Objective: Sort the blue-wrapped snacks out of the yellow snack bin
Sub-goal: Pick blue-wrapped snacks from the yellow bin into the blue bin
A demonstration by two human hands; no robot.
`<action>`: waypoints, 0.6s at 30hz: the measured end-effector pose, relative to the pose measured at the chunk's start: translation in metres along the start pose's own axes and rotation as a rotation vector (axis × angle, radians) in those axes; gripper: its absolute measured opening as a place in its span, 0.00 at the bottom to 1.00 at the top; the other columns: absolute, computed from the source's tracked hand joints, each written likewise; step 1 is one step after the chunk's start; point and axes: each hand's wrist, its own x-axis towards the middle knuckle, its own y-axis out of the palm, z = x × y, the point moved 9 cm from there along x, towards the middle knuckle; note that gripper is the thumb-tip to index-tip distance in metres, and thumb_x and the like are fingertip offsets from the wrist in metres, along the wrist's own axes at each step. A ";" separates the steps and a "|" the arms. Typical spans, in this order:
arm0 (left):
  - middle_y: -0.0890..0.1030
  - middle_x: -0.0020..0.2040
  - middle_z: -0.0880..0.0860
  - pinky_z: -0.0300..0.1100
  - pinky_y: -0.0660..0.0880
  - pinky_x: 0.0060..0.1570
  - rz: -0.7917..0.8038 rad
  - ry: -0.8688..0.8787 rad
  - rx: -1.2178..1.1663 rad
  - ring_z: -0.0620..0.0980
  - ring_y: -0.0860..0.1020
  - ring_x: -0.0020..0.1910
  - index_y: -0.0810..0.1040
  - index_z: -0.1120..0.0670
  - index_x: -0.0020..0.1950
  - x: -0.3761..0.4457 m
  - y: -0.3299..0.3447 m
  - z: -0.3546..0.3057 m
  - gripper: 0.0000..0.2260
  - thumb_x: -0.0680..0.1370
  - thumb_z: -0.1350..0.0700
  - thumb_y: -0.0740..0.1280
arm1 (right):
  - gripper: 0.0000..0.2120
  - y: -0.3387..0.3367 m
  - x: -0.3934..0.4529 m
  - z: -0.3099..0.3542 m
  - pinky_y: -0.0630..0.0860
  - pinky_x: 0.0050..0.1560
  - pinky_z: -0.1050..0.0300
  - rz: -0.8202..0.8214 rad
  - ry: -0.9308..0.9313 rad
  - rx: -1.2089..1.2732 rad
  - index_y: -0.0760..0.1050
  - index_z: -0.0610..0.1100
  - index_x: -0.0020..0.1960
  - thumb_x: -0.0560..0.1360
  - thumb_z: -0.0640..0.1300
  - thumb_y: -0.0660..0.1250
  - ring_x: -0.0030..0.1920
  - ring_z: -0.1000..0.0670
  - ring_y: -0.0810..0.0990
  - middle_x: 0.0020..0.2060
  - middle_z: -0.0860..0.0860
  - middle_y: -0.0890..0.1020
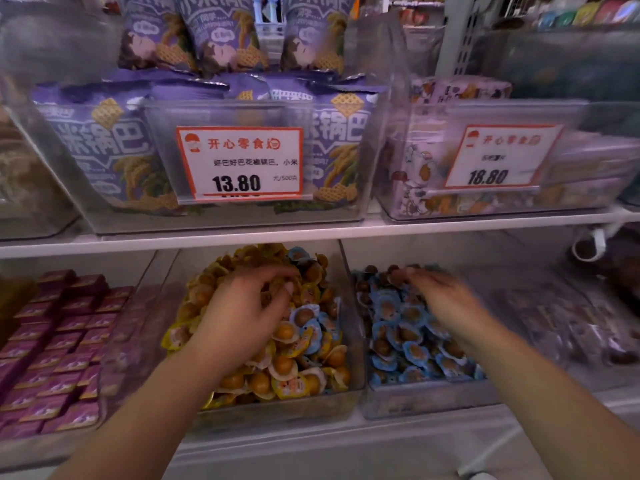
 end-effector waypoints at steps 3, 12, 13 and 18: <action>0.82 0.58 0.50 0.37 0.71 0.54 0.095 0.058 0.154 0.50 0.79 0.56 0.78 0.47 0.65 0.027 0.027 -0.006 0.14 0.80 0.51 0.66 | 0.11 -0.032 0.005 -0.009 0.75 0.47 0.66 -0.173 0.005 0.094 0.84 0.44 0.54 0.80 0.44 0.63 0.55 0.50 0.81 0.54 0.47 0.84; 0.77 0.65 0.51 0.47 0.73 0.61 0.450 0.027 0.557 0.54 0.75 0.63 0.72 0.44 0.69 0.086 0.103 0.044 0.21 0.77 0.42 0.64 | 0.10 0.061 -0.022 0.024 0.73 0.53 0.68 0.067 -0.280 -0.036 0.78 0.53 0.58 0.81 0.46 0.60 0.54 0.58 0.78 0.52 0.56 0.81; 0.77 0.64 0.50 0.46 0.74 0.59 0.452 0.032 0.545 0.53 0.76 0.62 0.73 0.44 0.68 0.086 0.106 0.045 0.20 0.76 0.42 0.65 | 0.10 0.069 -0.024 0.027 0.75 0.55 0.63 0.078 -0.309 -0.057 0.76 0.52 0.60 0.81 0.48 0.60 0.54 0.57 0.78 0.53 0.55 0.81; 0.79 0.57 0.46 0.38 0.70 0.52 0.618 0.056 0.426 0.49 0.77 0.58 0.79 0.41 0.57 0.079 0.097 0.040 0.10 0.76 0.48 0.70 | 0.09 0.063 -0.021 0.025 0.73 0.55 0.65 0.102 -0.324 -0.068 0.75 0.55 0.60 0.81 0.49 0.62 0.55 0.58 0.78 0.54 0.57 0.80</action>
